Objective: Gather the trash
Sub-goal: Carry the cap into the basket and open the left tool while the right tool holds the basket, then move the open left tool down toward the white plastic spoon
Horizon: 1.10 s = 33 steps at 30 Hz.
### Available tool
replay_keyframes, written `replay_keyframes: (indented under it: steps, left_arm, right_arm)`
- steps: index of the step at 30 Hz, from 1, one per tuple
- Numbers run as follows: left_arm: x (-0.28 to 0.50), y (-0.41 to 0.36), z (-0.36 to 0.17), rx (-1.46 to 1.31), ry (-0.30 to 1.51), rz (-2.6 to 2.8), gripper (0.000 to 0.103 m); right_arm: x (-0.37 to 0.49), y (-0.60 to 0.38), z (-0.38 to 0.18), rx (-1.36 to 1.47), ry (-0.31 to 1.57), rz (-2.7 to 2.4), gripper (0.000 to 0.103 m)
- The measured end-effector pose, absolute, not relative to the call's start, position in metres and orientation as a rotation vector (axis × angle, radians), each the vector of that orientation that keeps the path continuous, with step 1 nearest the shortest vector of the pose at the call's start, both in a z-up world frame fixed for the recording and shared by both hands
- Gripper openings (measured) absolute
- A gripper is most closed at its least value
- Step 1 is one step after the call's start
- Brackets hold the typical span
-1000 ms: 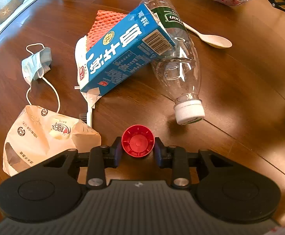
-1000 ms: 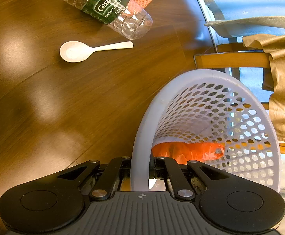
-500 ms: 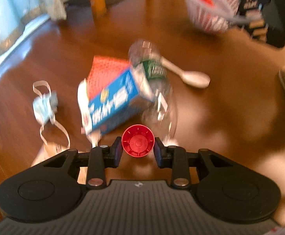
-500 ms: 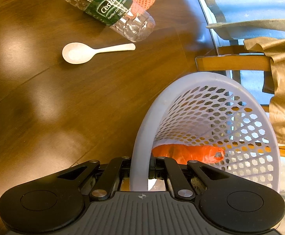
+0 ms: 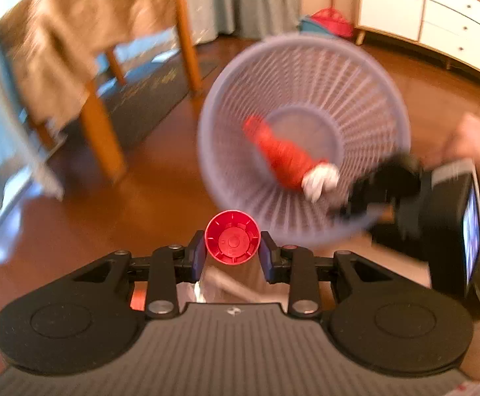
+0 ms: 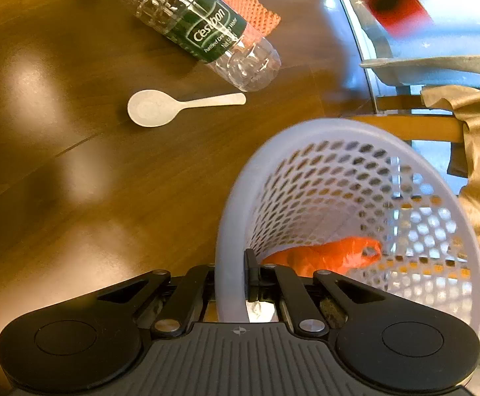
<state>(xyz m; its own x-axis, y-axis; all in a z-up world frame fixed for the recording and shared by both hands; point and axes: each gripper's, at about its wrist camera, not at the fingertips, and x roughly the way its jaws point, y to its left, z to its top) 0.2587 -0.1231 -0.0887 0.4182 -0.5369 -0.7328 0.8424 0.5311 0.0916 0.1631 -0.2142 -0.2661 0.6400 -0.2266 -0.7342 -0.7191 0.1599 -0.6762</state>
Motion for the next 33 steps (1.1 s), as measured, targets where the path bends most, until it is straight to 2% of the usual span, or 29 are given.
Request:
replay_keyframes:
  steps: [8, 10, 11, 17, 33]
  left_arm:
    - [0.272, -0.195, -0.099, 0.513, 0.688, -1.013, 0.029]
    - [0.273, -0.205, -0.107, 0.489, 0.683, -1.035, 0.047]
    - [0.274, -0.21, -0.109, 0.485, 0.678, -1.033, 0.052]
    - [0.281, -0.203, -0.111, 0.468, 0.675, -1.007, 0.052]
    - [0.308, -0.122, -0.125, 0.46, 0.759, -0.815, 0.052]
  right_arm:
    - [0.16, -0.215, -0.266, -1.395, 0.855, 0.434, 0.0]
    - [0.16, -0.216, -0.267, -1.394, 0.855, 0.434, 0.0]
    - [0.16, -0.216, -0.267, -1.393, 0.854, 0.433, 0.0]
    - [0.16, -0.218, -0.265, -1.38, 0.857, 0.431, 0.0]
    - [0.161, -0.216, -0.264, -1.377, 0.859, 0.431, 0.0]
